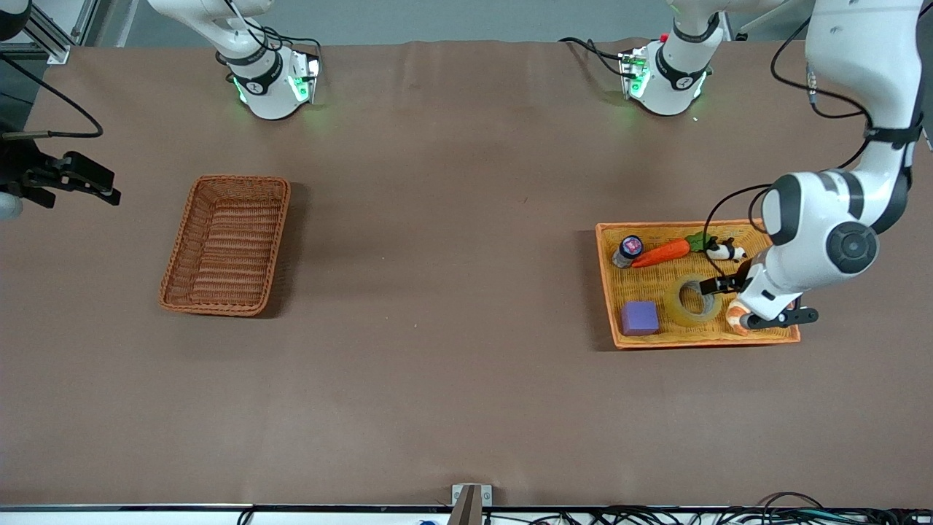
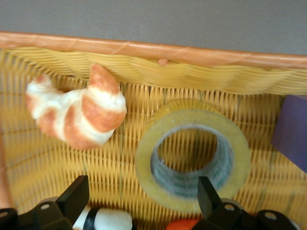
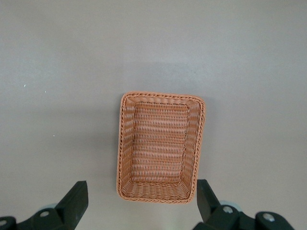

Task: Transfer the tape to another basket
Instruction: 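Reach the left gripper down to the yellow tape roll and grasp it, then lift the tape roll with the left gripper and set it on the table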

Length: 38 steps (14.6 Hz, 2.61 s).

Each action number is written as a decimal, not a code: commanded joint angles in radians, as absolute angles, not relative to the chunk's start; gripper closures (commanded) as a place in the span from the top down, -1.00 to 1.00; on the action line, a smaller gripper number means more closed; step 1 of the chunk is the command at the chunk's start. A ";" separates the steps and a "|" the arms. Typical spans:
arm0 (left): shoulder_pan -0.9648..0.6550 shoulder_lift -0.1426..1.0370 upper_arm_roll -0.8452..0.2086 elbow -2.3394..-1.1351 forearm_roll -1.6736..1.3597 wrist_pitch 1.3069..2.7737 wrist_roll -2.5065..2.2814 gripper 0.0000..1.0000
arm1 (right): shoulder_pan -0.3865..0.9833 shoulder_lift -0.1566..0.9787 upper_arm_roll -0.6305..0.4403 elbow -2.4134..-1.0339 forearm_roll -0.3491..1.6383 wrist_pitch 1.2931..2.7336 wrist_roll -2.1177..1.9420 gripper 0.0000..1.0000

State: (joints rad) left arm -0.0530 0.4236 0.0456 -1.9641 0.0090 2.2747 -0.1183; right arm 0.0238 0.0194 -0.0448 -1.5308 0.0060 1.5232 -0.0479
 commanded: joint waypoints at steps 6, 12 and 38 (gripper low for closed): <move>-0.051 0.486 0.052 -1.962 0.023 2.319 -0.129 0.66 | 0.018 0.014 -0.048 -1.539 0.035 1.532 -0.057 1.00; -0.045 0.467 0.052 -1.977 0.017 2.318 -0.132 -0.88 | 0.015 0.012 -0.051 -1.537 0.058 1.531 -0.058 1.00; -0.400 0.846 -0.528 -1.254 0.213 1.969 -0.887 -0.95 | -0.018 0.008 -0.048 -1.528 0.055 1.539 -0.117 1.00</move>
State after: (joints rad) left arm -0.3368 0.7674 -0.5309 -1.3725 0.1869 1.9670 -0.8721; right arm -0.0068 0.0189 -0.0524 -1.5266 0.0330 1.5391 -0.1174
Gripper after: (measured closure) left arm 0.793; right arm 0.000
